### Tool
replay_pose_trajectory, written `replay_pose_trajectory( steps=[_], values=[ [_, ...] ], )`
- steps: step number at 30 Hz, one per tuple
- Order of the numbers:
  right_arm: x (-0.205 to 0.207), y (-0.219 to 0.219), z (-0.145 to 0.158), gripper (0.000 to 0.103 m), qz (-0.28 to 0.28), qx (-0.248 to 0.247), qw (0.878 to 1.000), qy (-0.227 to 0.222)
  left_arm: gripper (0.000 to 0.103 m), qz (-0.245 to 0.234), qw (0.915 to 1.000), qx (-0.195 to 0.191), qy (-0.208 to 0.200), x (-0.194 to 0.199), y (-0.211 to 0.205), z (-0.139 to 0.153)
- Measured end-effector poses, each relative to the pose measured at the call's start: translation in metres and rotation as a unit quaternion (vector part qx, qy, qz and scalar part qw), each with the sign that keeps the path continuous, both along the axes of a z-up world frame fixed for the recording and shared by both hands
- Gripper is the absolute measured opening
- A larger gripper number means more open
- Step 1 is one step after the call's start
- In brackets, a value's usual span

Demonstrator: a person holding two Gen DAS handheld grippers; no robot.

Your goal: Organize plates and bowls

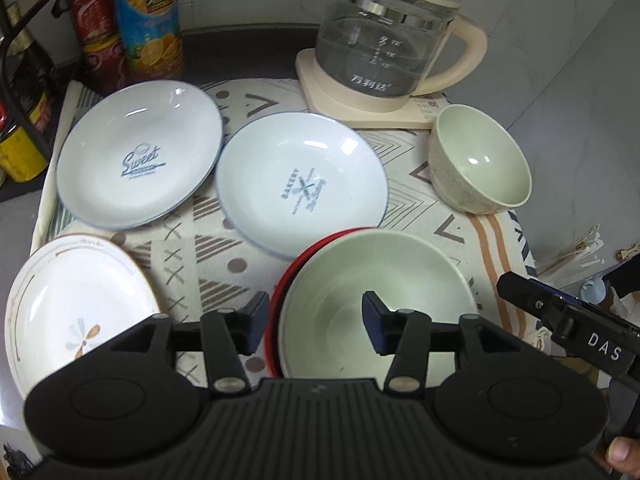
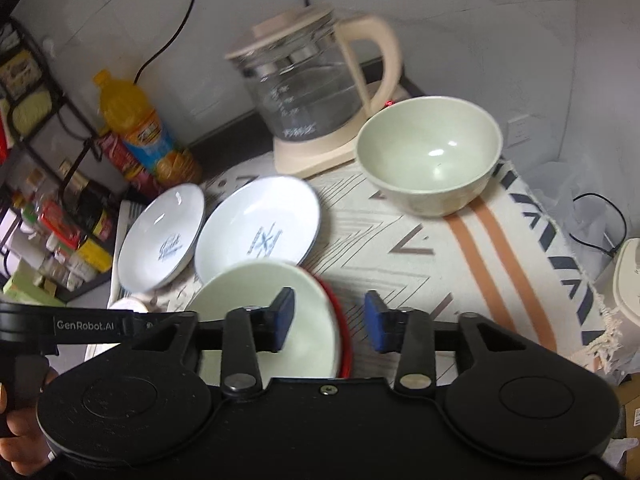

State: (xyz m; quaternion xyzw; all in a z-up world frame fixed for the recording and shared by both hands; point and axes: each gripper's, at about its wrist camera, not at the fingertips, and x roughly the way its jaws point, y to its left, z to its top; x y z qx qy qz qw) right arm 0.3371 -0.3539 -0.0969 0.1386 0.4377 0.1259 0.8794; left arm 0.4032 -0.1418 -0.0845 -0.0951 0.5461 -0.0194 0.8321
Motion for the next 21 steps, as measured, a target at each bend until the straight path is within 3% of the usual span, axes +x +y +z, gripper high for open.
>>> replay_pose_trajectory(
  steps=[5, 10, 21],
  values=[
    [0.005, -0.017, 0.000, 0.059, -0.034, 0.003, 0.999, -0.010, 0.057, -0.010, 0.9999, 0.004, -0.009, 0.011, -0.013, 0.003],
    [0.012, -0.033, -0.004, 0.065, -0.060, 0.004, 0.998, -0.010, 0.058, -0.017, 0.9997, 0.005, -0.015, 0.028, -0.029, 0.004],
    [0.037, -0.066, -0.016, 0.065, -0.101, 0.013, 0.995, -0.009, 0.058, -0.036, 0.9988, -0.015, -0.029, 0.073, -0.068, -0.010]
  ],
)
